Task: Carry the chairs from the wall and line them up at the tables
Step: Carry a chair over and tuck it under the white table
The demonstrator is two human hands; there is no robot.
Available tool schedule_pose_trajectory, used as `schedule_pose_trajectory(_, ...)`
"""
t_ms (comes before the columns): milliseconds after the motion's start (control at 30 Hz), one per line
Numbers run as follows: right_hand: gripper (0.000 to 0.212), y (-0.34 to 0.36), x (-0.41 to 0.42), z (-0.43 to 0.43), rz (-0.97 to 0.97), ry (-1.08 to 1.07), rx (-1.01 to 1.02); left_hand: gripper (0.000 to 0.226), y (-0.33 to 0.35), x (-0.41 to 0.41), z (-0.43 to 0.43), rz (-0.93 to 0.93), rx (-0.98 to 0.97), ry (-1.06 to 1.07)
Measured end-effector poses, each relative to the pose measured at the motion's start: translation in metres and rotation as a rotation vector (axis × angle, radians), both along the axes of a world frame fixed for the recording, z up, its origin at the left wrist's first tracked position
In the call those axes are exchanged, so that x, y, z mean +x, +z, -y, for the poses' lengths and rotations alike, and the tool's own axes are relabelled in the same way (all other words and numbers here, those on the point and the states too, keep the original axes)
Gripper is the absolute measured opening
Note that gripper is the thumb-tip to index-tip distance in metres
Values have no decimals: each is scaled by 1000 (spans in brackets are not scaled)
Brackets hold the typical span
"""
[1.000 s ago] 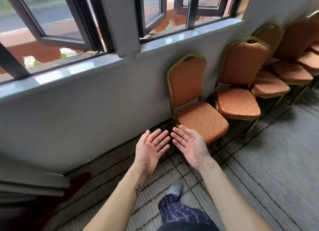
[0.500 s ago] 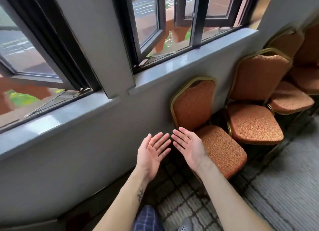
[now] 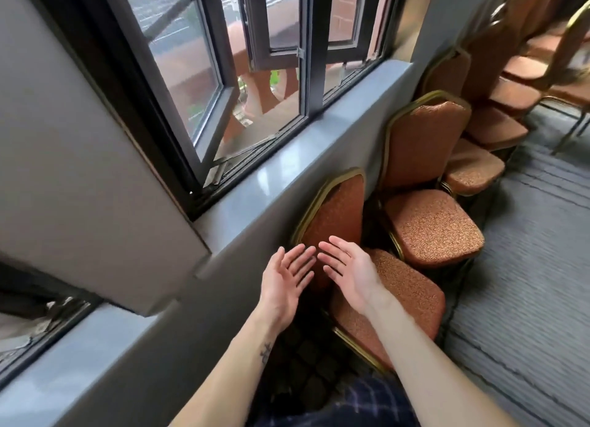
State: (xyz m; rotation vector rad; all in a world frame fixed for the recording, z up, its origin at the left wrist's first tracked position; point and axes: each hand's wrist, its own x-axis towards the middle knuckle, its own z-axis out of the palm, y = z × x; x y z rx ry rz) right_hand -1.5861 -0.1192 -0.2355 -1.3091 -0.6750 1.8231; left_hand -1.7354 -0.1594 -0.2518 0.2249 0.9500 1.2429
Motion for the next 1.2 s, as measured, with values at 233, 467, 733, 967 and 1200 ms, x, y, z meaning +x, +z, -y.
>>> schedule_pose_trajectory(233, 36, -26, -8, -89, 13, -18, -60, 52, -24, -7, -78, 27, -32, 7)
schedule_pose_trajectory(467, 50, -54, -7, -170, -174, -25, -222, 51, -34, 9, -133, -53, -128, 83)
schedule_pose_trajectory(733, 40, -78, -19, -222, -267, 47, -381, 46, -30, 21, -174, -139, -182, 195)
schedule_pose_trajectory(967, 34, -71, -10, -242, -138, 63, -414, 52, -20, 33, -192, -244, -199, 165)
schedule_pose_trajectory(1200, 43, -68, 0, -227, 86, 120, -325, 46, -8, 39, -221, -302, -153, 49)
